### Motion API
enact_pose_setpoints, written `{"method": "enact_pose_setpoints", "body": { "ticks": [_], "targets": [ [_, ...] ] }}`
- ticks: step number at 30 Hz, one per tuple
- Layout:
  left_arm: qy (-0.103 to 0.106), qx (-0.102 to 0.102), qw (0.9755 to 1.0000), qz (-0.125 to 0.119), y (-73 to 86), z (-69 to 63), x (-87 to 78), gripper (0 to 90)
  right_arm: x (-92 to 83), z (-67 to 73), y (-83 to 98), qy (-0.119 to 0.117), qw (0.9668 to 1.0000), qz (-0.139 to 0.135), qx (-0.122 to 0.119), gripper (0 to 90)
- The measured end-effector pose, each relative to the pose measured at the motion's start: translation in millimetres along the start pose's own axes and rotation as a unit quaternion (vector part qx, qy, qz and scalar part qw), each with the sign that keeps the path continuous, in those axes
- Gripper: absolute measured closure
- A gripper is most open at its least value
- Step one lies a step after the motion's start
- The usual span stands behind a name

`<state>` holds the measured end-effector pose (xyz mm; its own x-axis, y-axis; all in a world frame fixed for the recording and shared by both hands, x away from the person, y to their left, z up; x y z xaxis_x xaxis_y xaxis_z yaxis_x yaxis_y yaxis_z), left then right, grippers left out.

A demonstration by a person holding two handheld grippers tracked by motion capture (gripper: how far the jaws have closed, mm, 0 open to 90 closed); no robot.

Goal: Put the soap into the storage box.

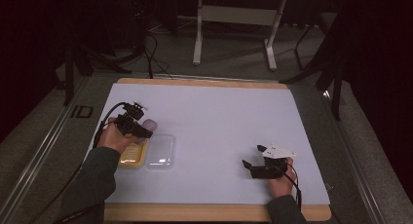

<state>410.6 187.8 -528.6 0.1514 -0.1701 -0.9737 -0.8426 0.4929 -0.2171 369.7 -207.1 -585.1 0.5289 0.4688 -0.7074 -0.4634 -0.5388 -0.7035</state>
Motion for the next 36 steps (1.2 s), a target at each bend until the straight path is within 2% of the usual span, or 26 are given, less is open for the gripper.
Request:
{"method": "enact_pose_setpoints", "body": {
  "ticks": [9, 14, 18, 21, 23, 28, 33, 36],
  "targets": [
    [-0.004, -0.018, 0.9998, -0.002, 11.6, -0.9, 1.5, 49.8, 0.3, 0.2, 0.1, 0.001, 1.0, 0.001, -0.001, 15.3],
    [0.002, -0.03, 0.9995, -0.007, 18.2, -0.8, -2.1, 49.8, 0.3, 0.3, 0.2, 0.002, 1.0, 0.002, -0.001, 15.3],
    [-0.004, -0.039, 0.9992, -0.007, 23.0, 0.3, -5.2, 49.8, 0.3, 0.2, 0.1, 0.002, 1.0, 0.001, -0.002, 15.3],
    [-0.002, -0.047, 0.9989, -0.007, 27.0, 0.7, -7.6, 49.8, 0.4, 0.3, 0.1, 0.003, 1.0, 0.002, -0.003, 15.4],
    [-0.006, -0.055, 0.9984, -0.006, 30.1, 1.5, -8.9, 49.8, 0.5, 0.4, 0.2, 0.003, 1.0, 0.002, -0.003, 15.3],
    [0.0, -0.071, 0.9975, -0.009, 36.7, 0.6, -9.3, 49.8, 0.5, 0.4, 0.2, 0.003, 1.0, 0.002, -0.003, 15.4],
    [0.002, -0.084, 0.9964, -0.007, 41.9, -0.9, -3.0, 49.8, 0.5, 0.4, 0.2, 0.003, 1.0, 0.002, -0.003, 15.3],
    [0.005, -0.099, 0.995, -0.01, 43.1, -1.2, 0.5, 49.8, 0.6, 0.4, 0.2, 0.003, 1.0, 0.002, -0.003, 15.4]
  ]
}}
Point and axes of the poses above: each handheld gripper's, and its own axes: x roughly forward along the jaws, y roughly out of its underside, z roughly to its left, the point moved 9 cm from there along x, roughly forward along the jaws, and after that the axes turned 12 degrees about z, right-handed, at the moved point
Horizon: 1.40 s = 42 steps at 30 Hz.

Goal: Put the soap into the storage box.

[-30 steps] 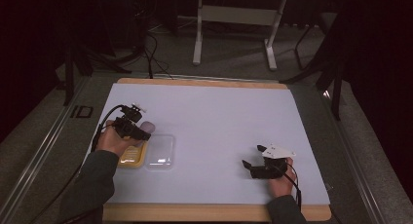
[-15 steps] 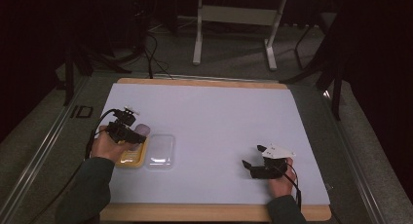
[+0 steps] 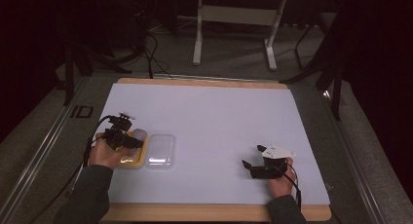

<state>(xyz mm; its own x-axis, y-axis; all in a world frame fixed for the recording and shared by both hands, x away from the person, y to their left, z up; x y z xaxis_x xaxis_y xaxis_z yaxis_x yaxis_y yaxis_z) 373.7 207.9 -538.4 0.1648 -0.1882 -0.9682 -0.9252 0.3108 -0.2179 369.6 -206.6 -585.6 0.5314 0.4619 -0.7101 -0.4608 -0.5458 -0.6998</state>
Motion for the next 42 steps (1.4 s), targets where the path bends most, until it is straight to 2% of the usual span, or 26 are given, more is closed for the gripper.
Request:
{"method": "enact_pose_setpoints", "body": {
  "ticks": [2, 7, 9, 10, 14, 19, 24, 28, 33, 36, 42],
  "targets": [
    [-0.002, -0.002, 1.0, 0.0, 0.4, 0.5, 1.0, 49.8, 0.0, 0.0, 0.0, 0.0, 1.0, 0.0, 0.0, 15.3],
    [-0.006, -0.022, 0.9997, 0.0, 3.5, 1.0, 5.5, 49.8, 0.1, -0.1, 0.0, 0.001, 1.0, 0.0, 0.0, 15.3],
    [-0.006, -0.022, 0.9997, 0.0, 3.5, 1.0, 5.5, 49.8, 0.2, 0.0, -0.1, 0.001, 1.0, 0.0, -0.001, 15.4],
    [-0.012, -0.03, 0.9995, 0.002, 5.6, 1.6, 7.1, 49.9, 0.3, 0.0, 0.0, 0.002, 1.0, 0.0, 0.0, 15.3],
    [-0.027, -0.042, 0.9987, 0.008, 8.3, 5.6, 9.7, 49.8, 0.2, 0.0, 0.0, 0.002, 1.0, 0.0, 0.0, 15.3],
    [-0.022, -0.059, 0.998, 0.012, 11.0, 10.5, 15.4, 49.8, 0.3, 0.0, 0.0, 0.002, 1.0, 0.001, 0.0, 15.3],
    [-0.036, -0.071, 0.9967, 0.02, 12.3, 15.3, 21.8, 49.8, 0.4, 0.2, -0.1, 0.002, 1.0, 0.001, -0.001, 15.4],
    [-0.034, -0.08, 0.996, 0.02, 11.5, 16.2, 25.3, 49.7, 0.5, 0.1, -0.1, 0.002, 1.0, 0.0, -0.001, 15.3],
    [-0.034, -0.081, 0.9959, 0.023, 11.0, 15.0, 28.4, 49.7, 0.5, 0.2, -0.1, 0.003, 1.0, 0.001, -0.003, 15.4],
    [-0.05, -0.085, 0.9949, 0.024, 10.9, 14.8, 32.4, 49.7, 0.6, 0.2, 0.0, 0.003, 1.0, 0.001, -0.003, 15.4],
    [-0.063, -0.089, 0.9936, 0.027, 10.3, 13.8, 37.9, 49.6, 0.6, 0.4, 0.0, 0.003, 1.0, 0.002, -0.003, 15.3]
  ]
}}
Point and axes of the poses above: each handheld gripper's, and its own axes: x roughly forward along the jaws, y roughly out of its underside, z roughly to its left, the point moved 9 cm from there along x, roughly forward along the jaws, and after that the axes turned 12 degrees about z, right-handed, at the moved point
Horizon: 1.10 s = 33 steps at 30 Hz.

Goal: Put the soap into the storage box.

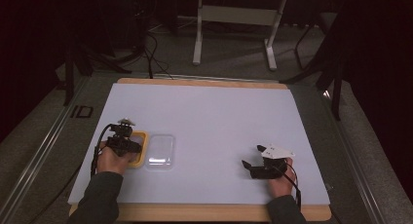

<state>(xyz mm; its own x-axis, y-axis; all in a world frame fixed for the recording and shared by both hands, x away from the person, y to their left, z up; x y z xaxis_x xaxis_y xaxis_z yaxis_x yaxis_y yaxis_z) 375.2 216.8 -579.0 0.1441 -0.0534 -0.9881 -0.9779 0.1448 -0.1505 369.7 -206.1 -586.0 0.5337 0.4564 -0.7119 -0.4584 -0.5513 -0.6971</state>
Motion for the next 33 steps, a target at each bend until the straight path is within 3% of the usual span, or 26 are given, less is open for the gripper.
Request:
{"method": "enact_pose_setpoints", "body": {
  "ticks": [8, 18, 28, 33],
  "targets": [
    [-0.005, 0.002, 1.0, -0.002, -0.5, -0.7, 1.3, 48.6, 0.1, 0.1, 0.0, 0.0, 1.0, 0.0, 0.0, 15.3],
    [0.039, 0.003, 0.9992, -0.008, 0.3, 3.2, -1.6, 38.3, 0.4, 0.6, 0.1, 0.0, 1.0, 0.002, 0.0, 15.4],
    [0.039, 0.025, 0.9989, -0.013, 1.5, 0.8, -10.3, 35.8, 0.5, 0.5, 0.2, 0.001, 1.0, 0.003, -0.002, 15.4],
    [0.022, 0.057, 0.998, -0.017, 1.5, -5.2, -18.5, 35.8, 0.6, 0.5, 0.3, 0.001, 1.0, 0.004, -0.003, 15.4]
  ]
}}
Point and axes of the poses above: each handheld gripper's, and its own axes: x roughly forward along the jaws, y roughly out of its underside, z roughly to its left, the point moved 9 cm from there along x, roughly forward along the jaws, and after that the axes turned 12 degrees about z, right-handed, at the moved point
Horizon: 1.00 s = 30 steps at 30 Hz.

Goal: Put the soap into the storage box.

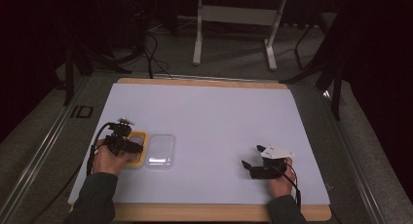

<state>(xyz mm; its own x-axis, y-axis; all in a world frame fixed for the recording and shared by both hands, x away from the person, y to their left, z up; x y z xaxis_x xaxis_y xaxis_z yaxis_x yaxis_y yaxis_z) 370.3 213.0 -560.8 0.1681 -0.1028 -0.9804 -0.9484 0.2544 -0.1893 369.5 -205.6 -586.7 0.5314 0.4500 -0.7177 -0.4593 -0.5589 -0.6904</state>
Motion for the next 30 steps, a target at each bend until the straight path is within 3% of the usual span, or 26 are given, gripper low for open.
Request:
{"method": "enact_pose_setpoints", "body": {
  "ticks": [9, 16, 17, 21, 28, 29, 30],
  "targets": [
    [-0.023, 0.036, 0.9989, -0.018, -5.5, -9.3, -15.6, 36.0, 0.1, 0.2, 0.1, 0.0, 1.0, 0.001, 0.0, 15.4],
    [-0.007, 0.089, 0.9953, -0.037, -11.7, -29.8, -20.3, 36.3, 0.4, 0.5, 0.1, 0.0, 1.0, 0.001, 0.0, 15.4],
    [-0.007, 0.089, 0.9953, -0.037, -11.7, -29.8, -20.3, 36.2, 0.4, 0.5, 0.1, 0.0, 1.0, 0.001, 0.0, 15.4],
    [0.012, 0.128, 0.9902, -0.056, -16.1, -47.5, -19.6, 36.3, 1.0, 0.7, 0.1, 0.0, 1.0, 0.003, -0.002, 15.6],
    [0.018, 0.176, 0.9818, -0.068, -19.5, -69.7, -13.3, 35.6, 1.3, 0.8, 0.0, 0.0, 1.0, 0.004, -0.004, 15.6],
    [0.018, 0.176, 0.9818, -0.068, -19.5, -69.7, -13.3, 35.7, 1.3, 0.8, 0.0, 0.0, 1.0, 0.004, -0.004, 15.6],
    [0.02, 0.194, 0.9783, -0.072, -19.3, -77.3, -11.3, 35.7, 1.4, 0.8, 0.1, 0.0, 1.0, 0.004, -0.004, 15.6]
  ]
}}
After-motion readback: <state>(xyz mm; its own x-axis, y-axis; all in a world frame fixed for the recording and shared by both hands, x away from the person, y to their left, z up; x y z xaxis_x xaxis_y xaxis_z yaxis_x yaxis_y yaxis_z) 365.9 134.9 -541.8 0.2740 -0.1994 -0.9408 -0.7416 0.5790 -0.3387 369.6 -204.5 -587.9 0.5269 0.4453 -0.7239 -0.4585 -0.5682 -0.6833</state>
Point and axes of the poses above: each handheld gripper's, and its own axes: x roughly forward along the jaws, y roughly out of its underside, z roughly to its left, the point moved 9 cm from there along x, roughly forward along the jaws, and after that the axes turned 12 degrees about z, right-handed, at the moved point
